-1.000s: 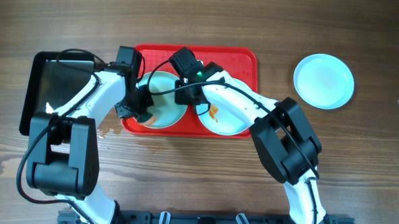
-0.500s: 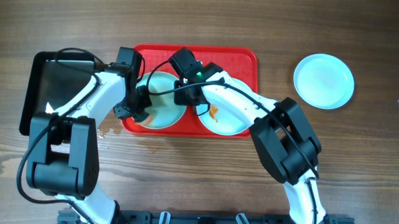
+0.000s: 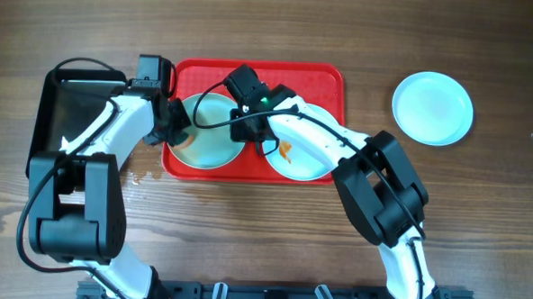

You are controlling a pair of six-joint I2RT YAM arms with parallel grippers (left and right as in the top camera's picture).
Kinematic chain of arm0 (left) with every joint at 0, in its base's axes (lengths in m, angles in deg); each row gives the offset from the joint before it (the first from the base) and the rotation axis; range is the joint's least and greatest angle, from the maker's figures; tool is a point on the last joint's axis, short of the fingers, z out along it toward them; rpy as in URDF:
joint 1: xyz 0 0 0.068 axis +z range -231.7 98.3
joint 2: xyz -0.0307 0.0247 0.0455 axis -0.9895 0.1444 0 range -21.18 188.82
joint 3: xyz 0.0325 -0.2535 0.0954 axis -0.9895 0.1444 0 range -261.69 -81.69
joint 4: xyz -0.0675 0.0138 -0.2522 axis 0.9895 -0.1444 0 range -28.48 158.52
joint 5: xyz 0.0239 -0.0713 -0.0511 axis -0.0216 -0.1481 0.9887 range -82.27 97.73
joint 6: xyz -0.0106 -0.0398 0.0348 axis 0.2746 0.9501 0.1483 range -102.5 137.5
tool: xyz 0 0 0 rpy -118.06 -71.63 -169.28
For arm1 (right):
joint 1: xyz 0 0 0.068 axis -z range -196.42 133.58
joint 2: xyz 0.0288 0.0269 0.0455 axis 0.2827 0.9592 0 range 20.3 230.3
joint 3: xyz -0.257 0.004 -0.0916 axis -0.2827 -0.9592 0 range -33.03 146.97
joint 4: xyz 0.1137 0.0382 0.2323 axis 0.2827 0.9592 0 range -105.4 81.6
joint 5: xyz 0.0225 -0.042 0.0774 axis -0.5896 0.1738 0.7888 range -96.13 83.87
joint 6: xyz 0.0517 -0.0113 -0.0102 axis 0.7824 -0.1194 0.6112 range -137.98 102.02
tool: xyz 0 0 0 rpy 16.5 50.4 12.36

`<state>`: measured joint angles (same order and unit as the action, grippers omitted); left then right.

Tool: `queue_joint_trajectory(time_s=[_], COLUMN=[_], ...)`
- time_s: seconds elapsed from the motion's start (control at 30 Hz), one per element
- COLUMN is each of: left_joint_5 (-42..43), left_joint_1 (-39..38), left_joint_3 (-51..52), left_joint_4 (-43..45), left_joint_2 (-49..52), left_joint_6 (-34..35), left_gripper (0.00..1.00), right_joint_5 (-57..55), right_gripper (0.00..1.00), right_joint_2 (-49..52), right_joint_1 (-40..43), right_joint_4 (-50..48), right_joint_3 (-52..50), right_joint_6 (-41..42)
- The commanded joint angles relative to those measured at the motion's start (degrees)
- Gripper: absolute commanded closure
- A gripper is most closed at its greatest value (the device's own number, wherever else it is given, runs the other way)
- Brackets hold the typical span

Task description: Clean dirty plates on tray and stack at the side

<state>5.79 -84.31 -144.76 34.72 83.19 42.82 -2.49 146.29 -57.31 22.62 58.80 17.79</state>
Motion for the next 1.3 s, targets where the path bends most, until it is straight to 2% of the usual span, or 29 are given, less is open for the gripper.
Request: queue_joint_trajectory(time_s=[0.0, 0.27, 0.47, 0.6, 0.7, 0.83, 0.9, 1.03, 1.1, 1.27], left_joint_5=[-3.3, 17.8, 37.1, 36.3, 32.1, 20.3, 17.9, 17.7, 17.7, 17.9], left_joint_1=[1.2, 1.2, 1.9, 3.3, 4.7, 5.1, 5.1, 5.1, 5.1, 5.1], left_joint_3=[0.3, 0.3, 0.2, 0.2, 0.2, 0.2, 0.3, 3.2, 4.5, 8.4], left_joint_4=[4.8, 15.8, 13.6, 5.1, -3.0, -11.5, -14.1, -14.2, -13.7, -10.3], left_joint_2=[0.6, 0.6, -4.6, -11.5, -16.8, -20.1, -19.9, -19.6, -19.3, -19.1], left_joint_6=[-0.5, -0.5, -4.2, -6.3, -7.0, -6.9, -6.9, -6.9, -6.4, -6.4], left_gripper=[0.96, 0.96, 0.96, 0.96, 0.96, 0.96, 0.96, 0.96, 0.96, 0.96], right_joint_5=[-2.5, -2.3, -2.3, -3.0, -7.7, -14.6, -17.8, -27.5, -30.5, -46.9], right_gripper=[0.96, 0.96, 0.95, 0.96, 0.96, 0.96, 0.96, 0.96, 0.96, 0.96], right_joint_2=[2.2, 2.2, 2.0, -0.1, -4.4, -10.3, -13.7, -20.4, -22.7, -25.4], right_joint_1=[0.5, 0.2, 0.8, 3.1, 5.5, 7.6, 8.0, 8.0, 7.8, 6.1], right_joint_4=[1.9, 2.0, -0.8, -0.9, -0.2, 0.4, 0.2, -0.6, -1.0, -1.2], right_joint_3=[-2.4, -2.4, -2.3, -0.3, 1.1, 2.0, 2.0, 2.0, 2.0, 2.0], right_joint_6=[-1.2, -1.2, -1.3, -4.9, -6.8, -11.5, -13.6, -18.1, -21.8, -32.8])
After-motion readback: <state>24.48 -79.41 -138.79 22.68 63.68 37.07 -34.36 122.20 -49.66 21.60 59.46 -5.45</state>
